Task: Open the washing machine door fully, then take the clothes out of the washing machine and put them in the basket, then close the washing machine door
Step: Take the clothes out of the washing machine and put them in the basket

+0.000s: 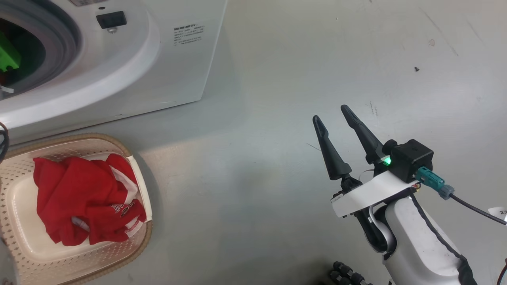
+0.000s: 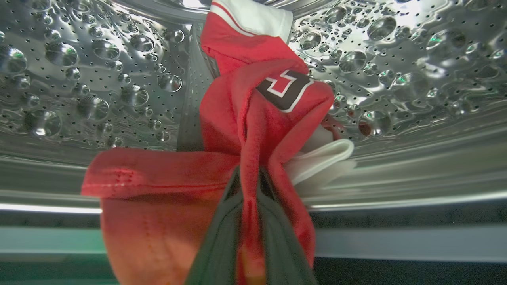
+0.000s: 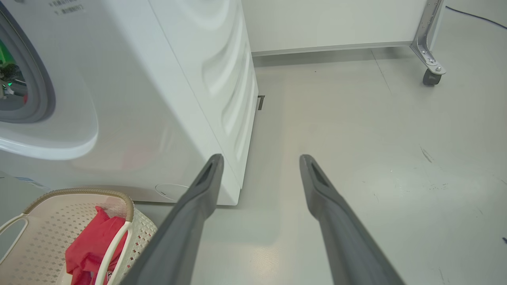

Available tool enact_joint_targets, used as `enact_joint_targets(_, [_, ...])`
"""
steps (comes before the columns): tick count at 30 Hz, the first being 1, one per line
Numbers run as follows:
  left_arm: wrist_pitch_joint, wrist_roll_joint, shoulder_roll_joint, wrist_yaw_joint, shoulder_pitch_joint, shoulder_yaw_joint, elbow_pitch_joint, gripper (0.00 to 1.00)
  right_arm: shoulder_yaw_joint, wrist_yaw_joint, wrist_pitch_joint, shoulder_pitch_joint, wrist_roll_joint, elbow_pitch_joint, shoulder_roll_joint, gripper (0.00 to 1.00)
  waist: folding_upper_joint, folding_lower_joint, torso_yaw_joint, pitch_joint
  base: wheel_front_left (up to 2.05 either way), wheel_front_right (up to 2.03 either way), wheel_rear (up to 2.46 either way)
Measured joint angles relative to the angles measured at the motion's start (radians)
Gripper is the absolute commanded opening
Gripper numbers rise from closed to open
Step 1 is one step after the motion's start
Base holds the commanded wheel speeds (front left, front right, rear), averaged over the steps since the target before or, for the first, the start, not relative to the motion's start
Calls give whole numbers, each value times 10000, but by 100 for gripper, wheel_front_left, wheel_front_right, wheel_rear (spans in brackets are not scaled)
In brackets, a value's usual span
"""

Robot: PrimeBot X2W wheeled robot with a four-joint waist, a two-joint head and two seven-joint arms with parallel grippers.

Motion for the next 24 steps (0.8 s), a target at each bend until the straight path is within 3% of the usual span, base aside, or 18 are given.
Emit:
enact_joint_targets(9, [48, 35, 86, -4, -137, -238, 94, 0, -73, 0, 0, -10, 0, 2, -8, 100, 0, 0, 48, 12, 0, 0, 0])
enact_joint_targets(24, [-1708, 349, -52, -42, -50, -683, 311, 0, -301, 0, 0, -40, -90, 48, -44, 100, 0, 0, 351, -370, 0, 0, 0])
